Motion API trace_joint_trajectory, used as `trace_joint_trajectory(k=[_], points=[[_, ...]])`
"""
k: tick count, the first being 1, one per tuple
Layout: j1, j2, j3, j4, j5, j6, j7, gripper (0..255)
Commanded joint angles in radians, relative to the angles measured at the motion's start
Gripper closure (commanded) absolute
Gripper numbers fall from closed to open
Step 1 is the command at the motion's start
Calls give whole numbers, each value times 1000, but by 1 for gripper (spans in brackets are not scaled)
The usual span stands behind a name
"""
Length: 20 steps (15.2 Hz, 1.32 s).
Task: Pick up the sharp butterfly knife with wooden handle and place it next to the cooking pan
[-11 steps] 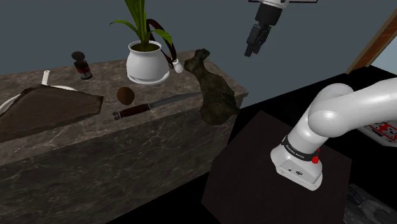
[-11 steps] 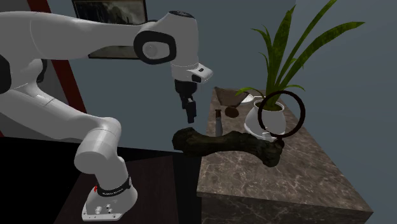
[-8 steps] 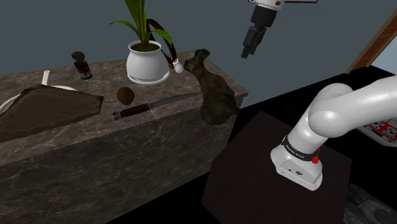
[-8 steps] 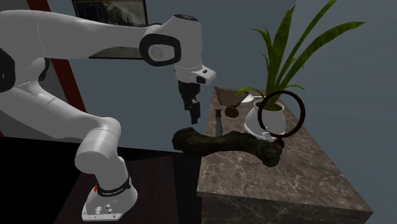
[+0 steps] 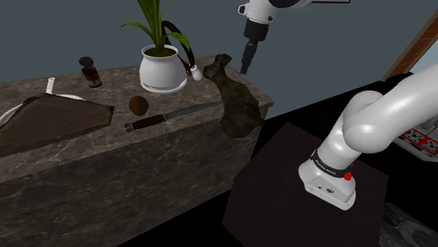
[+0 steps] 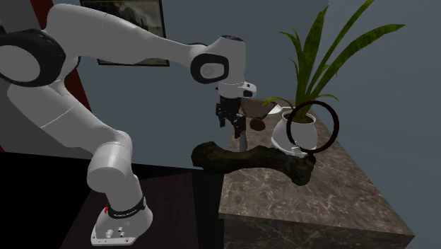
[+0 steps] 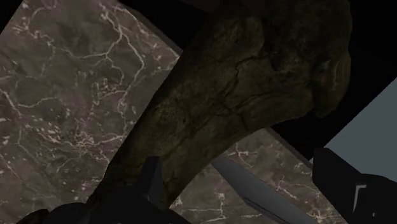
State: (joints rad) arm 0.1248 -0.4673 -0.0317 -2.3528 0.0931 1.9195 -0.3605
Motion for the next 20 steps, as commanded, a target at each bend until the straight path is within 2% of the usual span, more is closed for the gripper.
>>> trace_joint_trajectory(k=[1, 11, 20], points=[[23, 73, 10, 30, -8, 44, -47, 0], [117, 397, 93, 194, -76, 211, -224, 0], [201, 661, 169, 357, -202, 312, -331, 0]])
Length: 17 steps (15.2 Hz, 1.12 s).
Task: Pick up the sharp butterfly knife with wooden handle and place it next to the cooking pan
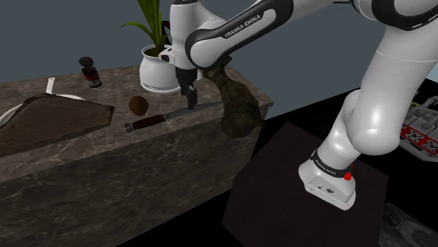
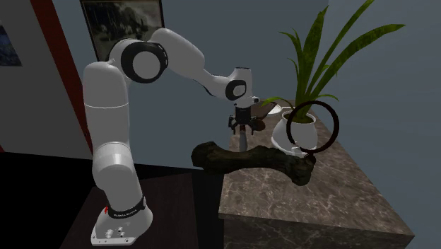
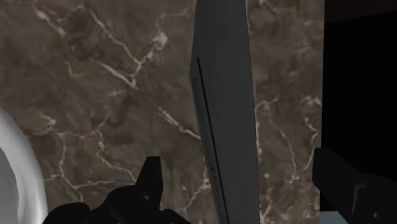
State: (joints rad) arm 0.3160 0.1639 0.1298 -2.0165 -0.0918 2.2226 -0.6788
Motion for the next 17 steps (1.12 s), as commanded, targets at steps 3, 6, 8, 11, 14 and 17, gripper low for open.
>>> trace_joint_trajectory(k=[3, 6, 8, 11, 14, 17], points=[[15, 59, 9, 21, -30, 37, -15, 0], [15, 82, 7, 9, -36, 71, -11, 0], [16, 98, 5, 3, -41, 94, -8, 0], [16, 103, 4, 1, -42, 100, -7, 0], [16, 103, 4, 1, -42, 100, -7, 0], [16, 103, 4, 1, -42, 100, -7, 255]])
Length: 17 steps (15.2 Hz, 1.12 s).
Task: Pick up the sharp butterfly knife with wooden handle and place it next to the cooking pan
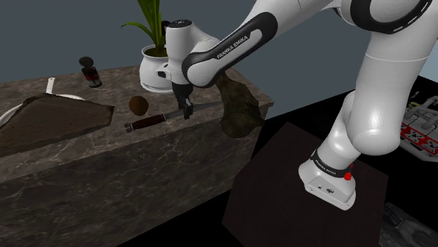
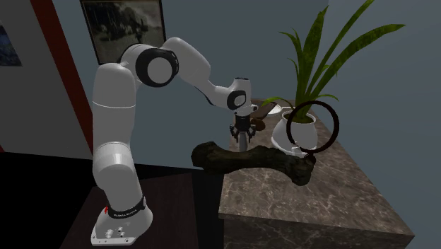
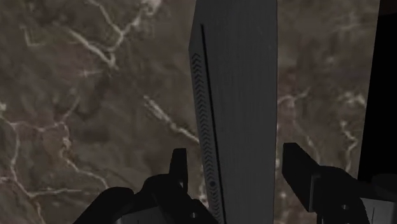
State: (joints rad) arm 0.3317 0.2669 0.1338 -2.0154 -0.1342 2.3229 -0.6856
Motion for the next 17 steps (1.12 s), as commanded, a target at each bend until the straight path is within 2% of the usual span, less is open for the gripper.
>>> trace_joint_trajectory(k=[1, 9, 17], points=[[0, 0, 0, 0, 0, 0, 0, 255], [0, 0, 0, 0, 0, 0, 0, 255], [-3, -57, 5, 38, 18, -93, -16, 255]])
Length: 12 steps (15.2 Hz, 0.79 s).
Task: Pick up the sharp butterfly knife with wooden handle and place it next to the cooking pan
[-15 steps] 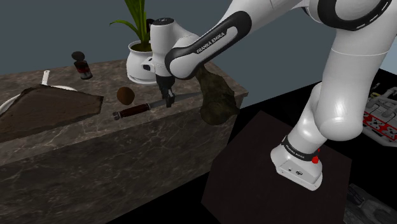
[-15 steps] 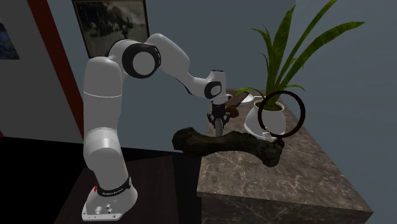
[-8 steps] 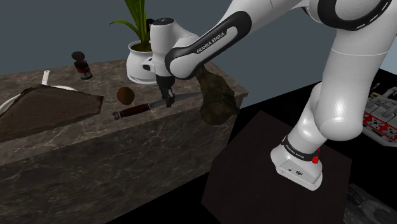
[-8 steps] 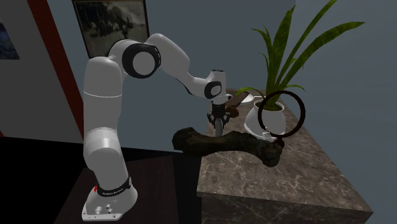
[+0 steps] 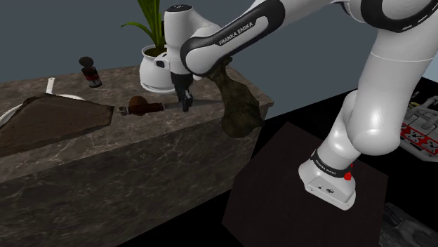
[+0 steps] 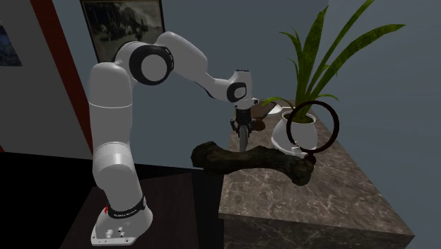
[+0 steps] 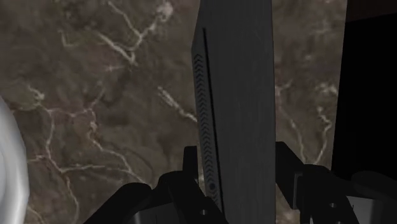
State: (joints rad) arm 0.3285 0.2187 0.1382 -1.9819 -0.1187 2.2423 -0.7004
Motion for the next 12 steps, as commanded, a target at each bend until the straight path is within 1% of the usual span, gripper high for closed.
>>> trace_joint_trajectory(k=[1, 12], points=[[0, -15, 2, 10, 4, -25, -3, 255], [-2, -72, 5, 88, 22, -159, -21, 255]])
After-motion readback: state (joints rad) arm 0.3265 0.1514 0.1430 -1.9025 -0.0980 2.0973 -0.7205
